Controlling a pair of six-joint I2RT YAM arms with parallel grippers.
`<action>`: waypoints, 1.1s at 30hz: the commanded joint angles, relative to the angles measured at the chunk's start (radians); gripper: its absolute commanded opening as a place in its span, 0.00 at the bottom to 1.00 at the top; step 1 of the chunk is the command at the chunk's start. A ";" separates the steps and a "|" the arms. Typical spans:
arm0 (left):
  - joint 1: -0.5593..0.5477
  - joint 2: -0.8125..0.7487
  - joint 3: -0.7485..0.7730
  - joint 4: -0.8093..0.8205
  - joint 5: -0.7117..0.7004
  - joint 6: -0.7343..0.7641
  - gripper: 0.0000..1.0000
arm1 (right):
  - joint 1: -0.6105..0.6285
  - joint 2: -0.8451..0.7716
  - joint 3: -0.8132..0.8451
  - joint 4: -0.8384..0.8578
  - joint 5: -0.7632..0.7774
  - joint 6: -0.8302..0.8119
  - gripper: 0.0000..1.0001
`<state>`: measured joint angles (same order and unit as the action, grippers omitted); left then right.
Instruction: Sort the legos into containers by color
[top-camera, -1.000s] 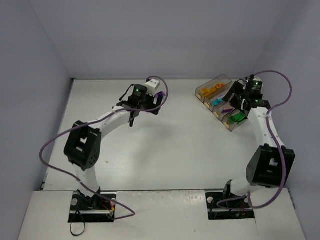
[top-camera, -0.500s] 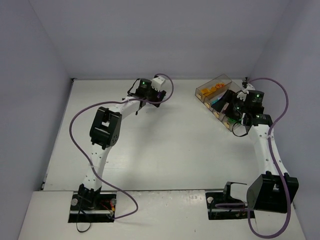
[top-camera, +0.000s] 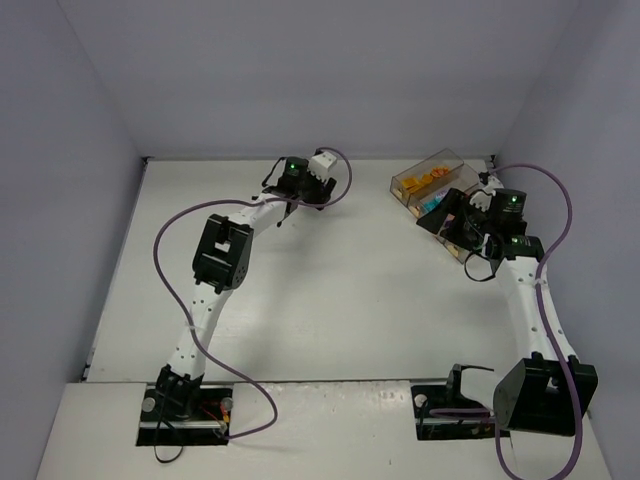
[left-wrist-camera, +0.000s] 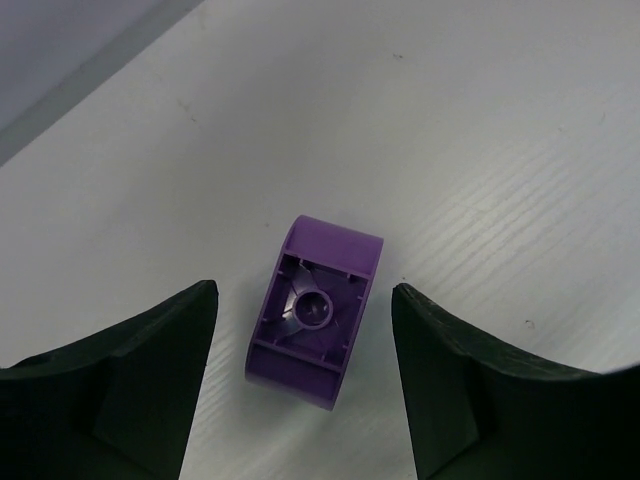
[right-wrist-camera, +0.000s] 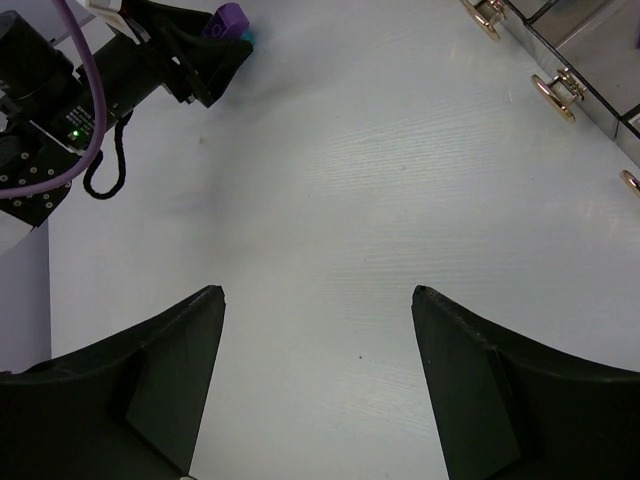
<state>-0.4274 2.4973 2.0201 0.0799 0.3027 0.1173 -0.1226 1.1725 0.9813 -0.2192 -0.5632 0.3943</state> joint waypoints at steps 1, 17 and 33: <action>0.016 -0.035 0.061 0.064 0.044 -0.018 0.63 | 0.006 -0.034 -0.004 0.018 -0.033 -0.008 0.72; 0.036 -0.270 -0.254 0.415 0.197 -0.313 0.12 | 0.037 -0.011 0.005 0.029 -0.102 -0.038 0.71; 0.042 -0.725 -0.788 1.046 0.397 -1.142 0.11 | 0.241 0.087 0.031 0.447 -0.388 0.027 0.58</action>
<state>-0.3866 1.8610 1.2579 0.9459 0.6533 -0.8425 0.0986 1.2549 0.9634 0.0200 -0.8410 0.3897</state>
